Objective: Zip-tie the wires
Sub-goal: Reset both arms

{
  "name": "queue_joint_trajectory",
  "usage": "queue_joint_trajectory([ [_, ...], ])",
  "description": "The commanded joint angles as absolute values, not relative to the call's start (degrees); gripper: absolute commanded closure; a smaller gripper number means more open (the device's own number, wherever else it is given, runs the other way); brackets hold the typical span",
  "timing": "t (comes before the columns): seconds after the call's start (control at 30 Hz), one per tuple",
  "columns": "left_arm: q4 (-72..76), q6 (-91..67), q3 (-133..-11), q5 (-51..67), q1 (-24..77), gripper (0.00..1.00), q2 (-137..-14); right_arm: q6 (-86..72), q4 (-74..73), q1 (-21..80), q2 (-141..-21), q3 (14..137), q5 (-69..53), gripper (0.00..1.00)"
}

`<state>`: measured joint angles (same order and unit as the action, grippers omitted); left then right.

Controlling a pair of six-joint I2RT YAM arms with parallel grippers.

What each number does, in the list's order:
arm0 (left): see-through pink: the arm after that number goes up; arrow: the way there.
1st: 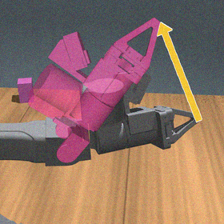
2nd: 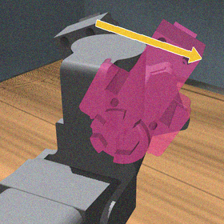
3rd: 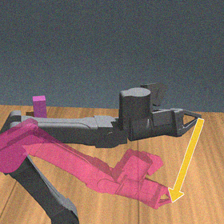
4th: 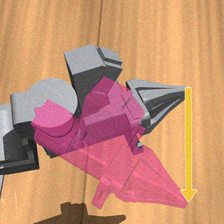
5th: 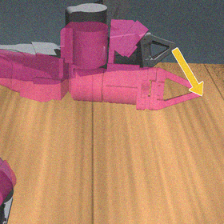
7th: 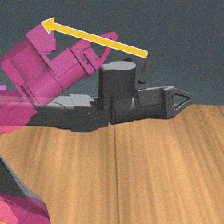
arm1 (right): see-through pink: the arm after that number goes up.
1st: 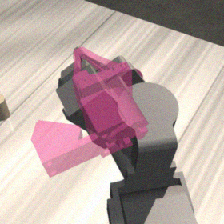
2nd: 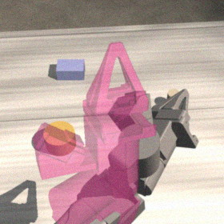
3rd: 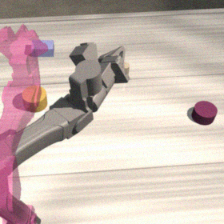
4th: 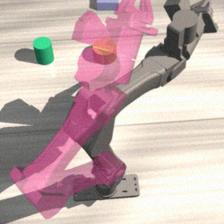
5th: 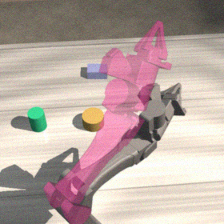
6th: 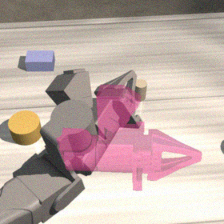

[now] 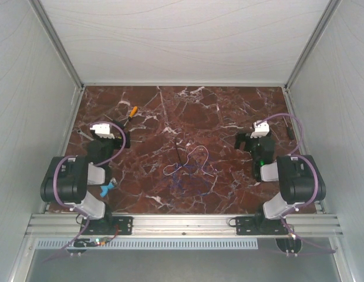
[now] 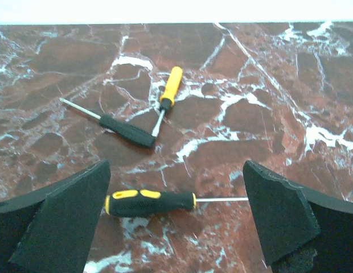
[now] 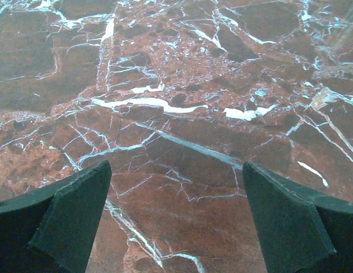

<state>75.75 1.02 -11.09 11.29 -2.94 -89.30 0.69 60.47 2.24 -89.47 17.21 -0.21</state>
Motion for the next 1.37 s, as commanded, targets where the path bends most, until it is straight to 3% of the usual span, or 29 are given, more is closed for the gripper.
queue_joint_trajectory([
  [0.0,76.53,-3.0,-12.86,17.46,-5.09,0.0,-89.06,-1.34,58.62,-1.18,-90.49,19.61,-7.88,0.02],
  [1.33,76.99,-2.97,-12.66,17.05,-4.82,0.0,-89.03,-0.77,58.41,-0.16,-90.12,19.44,-5.76,0.02],
])
